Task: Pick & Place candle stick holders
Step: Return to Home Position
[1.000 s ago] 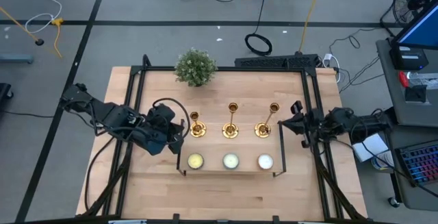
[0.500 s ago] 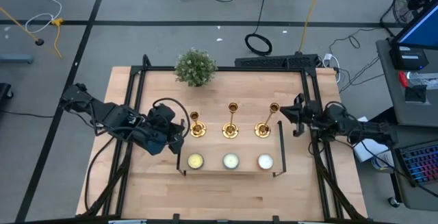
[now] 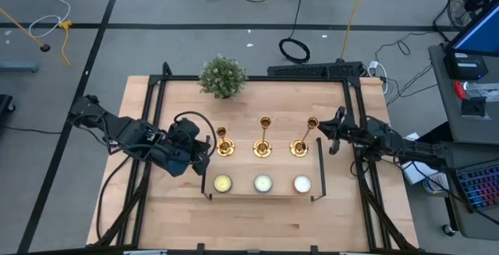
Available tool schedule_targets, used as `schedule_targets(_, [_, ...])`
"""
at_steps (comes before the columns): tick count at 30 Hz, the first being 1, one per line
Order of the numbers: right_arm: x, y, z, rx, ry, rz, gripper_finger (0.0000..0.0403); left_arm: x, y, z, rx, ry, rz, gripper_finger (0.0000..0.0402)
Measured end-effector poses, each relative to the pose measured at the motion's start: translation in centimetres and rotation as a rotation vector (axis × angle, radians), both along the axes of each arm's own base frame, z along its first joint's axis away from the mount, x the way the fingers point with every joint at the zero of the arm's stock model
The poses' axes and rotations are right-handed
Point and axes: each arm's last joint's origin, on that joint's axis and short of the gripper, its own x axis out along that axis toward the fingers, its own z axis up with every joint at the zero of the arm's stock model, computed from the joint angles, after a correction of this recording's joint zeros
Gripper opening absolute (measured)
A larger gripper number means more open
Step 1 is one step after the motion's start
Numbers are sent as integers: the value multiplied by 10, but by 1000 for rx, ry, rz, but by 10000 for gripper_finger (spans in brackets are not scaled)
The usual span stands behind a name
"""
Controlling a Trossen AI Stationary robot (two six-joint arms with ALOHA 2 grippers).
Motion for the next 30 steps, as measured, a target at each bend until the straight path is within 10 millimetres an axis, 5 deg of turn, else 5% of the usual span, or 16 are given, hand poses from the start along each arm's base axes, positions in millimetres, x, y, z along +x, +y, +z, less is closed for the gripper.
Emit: schedule_targets(30, [5,-3,-11,-1,131,22,0,0,-1,0,-2,-5,-5,7])
